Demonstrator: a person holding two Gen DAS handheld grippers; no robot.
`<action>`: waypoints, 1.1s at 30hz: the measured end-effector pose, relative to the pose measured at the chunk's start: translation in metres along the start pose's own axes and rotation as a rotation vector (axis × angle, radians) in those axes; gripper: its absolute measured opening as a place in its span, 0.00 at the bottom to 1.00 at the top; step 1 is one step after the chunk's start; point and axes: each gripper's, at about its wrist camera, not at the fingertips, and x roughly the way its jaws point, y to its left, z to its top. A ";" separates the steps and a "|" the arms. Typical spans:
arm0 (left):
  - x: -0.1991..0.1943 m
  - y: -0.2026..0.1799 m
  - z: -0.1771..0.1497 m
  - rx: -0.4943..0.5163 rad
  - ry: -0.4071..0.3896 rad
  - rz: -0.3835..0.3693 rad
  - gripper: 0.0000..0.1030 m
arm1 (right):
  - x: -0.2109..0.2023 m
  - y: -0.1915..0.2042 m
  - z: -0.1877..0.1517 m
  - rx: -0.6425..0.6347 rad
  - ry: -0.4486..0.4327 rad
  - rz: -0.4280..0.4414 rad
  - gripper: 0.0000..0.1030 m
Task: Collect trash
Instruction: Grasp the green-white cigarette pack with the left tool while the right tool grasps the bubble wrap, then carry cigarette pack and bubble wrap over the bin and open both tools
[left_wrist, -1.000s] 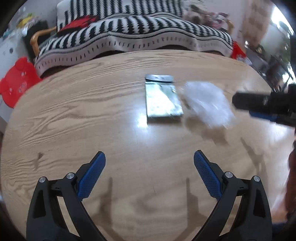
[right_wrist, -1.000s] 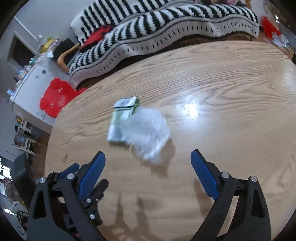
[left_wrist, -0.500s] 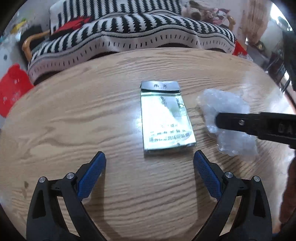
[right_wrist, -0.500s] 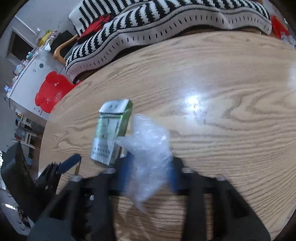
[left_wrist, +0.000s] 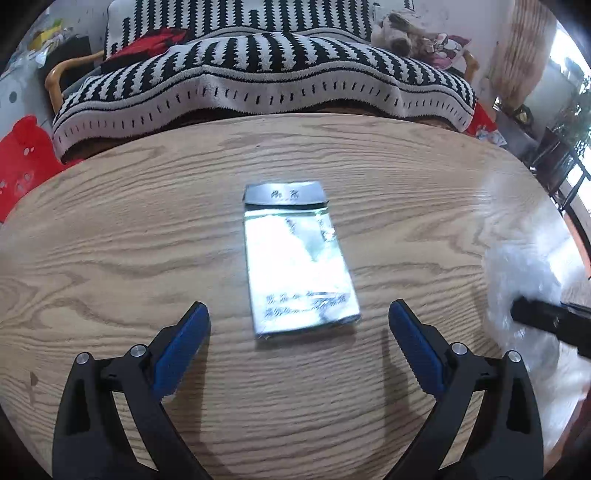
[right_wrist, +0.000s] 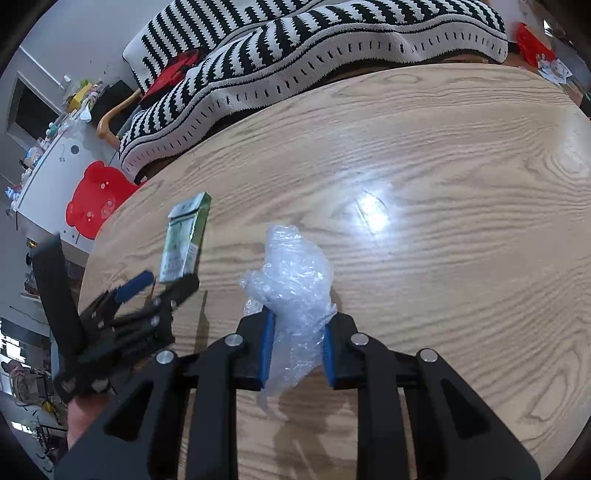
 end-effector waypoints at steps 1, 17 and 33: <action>0.003 0.000 0.001 0.002 0.004 0.017 0.92 | -0.001 0.000 -0.002 -0.004 0.002 0.000 0.22; -0.029 0.015 -0.011 -0.052 -0.035 0.022 0.52 | -0.034 0.006 -0.031 -0.049 -0.018 -0.006 0.22; -0.200 0.023 -0.131 0.080 -0.157 0.035 0.53 | -0.100 0.080 -0.126 -0.183 -0.049 0.072 0.22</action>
